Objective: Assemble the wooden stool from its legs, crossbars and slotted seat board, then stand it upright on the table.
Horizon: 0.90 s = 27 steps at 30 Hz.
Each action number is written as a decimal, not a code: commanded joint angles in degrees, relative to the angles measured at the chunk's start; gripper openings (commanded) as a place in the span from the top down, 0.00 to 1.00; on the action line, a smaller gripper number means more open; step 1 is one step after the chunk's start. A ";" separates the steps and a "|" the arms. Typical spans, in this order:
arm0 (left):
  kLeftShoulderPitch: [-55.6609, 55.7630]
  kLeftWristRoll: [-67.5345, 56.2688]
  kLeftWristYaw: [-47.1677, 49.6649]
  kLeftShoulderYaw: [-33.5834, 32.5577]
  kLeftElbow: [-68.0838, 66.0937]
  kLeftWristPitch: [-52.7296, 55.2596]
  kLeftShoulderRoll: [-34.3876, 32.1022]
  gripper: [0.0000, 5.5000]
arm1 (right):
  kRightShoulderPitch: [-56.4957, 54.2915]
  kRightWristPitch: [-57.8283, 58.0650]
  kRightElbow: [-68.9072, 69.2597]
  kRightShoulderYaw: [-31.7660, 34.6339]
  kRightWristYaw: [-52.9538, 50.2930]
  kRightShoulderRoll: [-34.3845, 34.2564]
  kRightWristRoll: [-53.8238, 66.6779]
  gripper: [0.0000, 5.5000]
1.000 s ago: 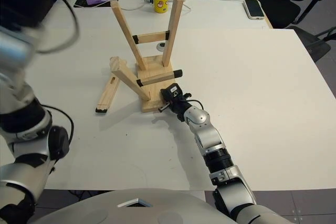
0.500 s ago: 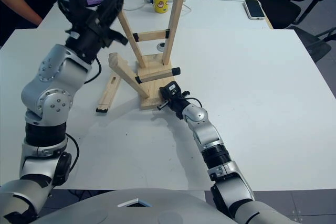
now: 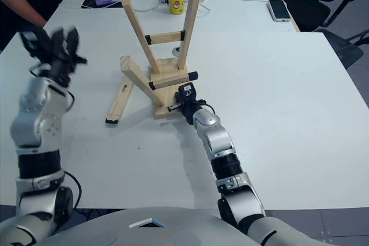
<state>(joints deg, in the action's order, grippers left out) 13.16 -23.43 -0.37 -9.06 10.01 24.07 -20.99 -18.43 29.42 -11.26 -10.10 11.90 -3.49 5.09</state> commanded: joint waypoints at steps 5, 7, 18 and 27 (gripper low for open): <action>-6.53 5.33 -1.56 4.99 1.79 6.04 1.09 0.54 | 2.90 7.85 4.01 0.89 -2.10 1.16 0.03 1.00; -8.98 6.17 -1.87 5.76 2.49 6.43 1.88 0.54 | 5.37 5.96 8.37 -1.41 -0.33 4.97 -2.10 1.00; -15.19 8.27 -5.63 6.77 1.29 5.57 3.75 0.54 | 16.55 -8.82 18.23 0.73 3.25 16.03 -5.24 1.00; -11.70 10.66 -9.36 7.91 -1.20 9.07 1.74 0.54 | 13.57 -6.68 9.63 -0.51 3.08 13.84 -6.58 1.00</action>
<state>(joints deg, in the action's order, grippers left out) 0.38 -13.93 -9.10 -1.18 10.10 31.91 -18.06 -3.80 21.67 -0.07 -8.96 13.68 11.50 -1.70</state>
